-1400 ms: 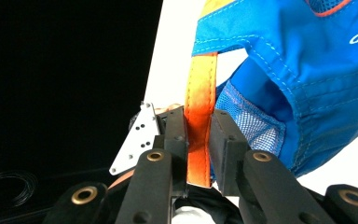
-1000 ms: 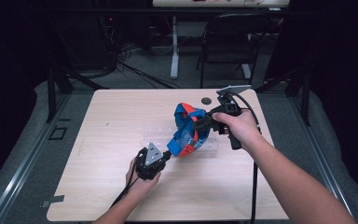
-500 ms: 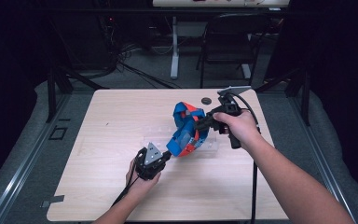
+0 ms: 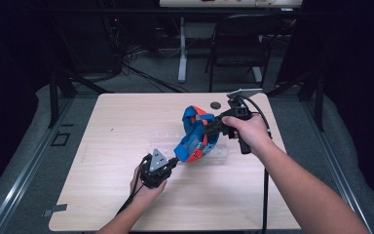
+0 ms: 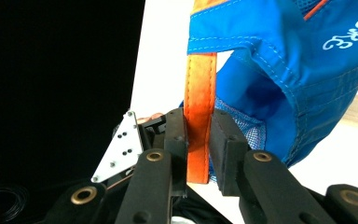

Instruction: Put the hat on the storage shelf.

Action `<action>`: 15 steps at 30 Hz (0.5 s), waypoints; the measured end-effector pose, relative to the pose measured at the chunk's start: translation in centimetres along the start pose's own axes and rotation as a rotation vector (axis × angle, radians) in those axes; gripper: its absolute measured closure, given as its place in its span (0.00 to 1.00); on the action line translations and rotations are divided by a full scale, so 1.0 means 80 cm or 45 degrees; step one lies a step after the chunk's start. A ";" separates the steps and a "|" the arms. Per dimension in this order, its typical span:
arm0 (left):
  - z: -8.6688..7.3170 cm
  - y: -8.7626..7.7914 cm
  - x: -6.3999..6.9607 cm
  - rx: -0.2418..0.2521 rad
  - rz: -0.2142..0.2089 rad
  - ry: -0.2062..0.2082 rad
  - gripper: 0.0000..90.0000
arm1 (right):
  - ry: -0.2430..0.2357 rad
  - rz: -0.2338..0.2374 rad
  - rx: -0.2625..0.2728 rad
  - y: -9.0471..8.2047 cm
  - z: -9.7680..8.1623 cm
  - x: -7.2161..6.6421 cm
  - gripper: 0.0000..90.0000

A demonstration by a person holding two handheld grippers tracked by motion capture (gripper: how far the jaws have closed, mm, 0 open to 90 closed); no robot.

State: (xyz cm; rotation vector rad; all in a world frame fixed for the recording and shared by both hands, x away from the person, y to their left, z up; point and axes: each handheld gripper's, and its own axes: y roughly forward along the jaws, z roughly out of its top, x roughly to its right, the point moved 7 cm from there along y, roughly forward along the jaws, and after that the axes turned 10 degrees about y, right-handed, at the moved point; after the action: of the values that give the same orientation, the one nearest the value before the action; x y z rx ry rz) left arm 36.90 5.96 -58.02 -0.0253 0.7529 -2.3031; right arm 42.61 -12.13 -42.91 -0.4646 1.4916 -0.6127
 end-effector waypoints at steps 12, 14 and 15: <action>-0.009 -0.018 -0.006 -0.013 -0.004 -0.030 0.80 | -0.007 -0.036 0.005 0.003 0.004 0.005 0.87; -0.011 -0.021 -0.007 -0.027 -0.007 -0.038 0.75 | -0.004 -0.041 -0.008 0.002 0.003 0.006 0.87; -0.012 -0.022 -0.007 -0.029 -0.008 -0.041 0.73 | -0.001 -0.039 -0.003 0.002 0.003 0.006 0.87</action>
State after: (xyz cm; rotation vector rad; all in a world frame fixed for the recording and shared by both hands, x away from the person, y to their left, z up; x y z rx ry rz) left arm 36.00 7.87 -57.79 -0.0748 0.7639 -2.2946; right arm 42.87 -12.30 -43.37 -0.4901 1.4869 -0.6345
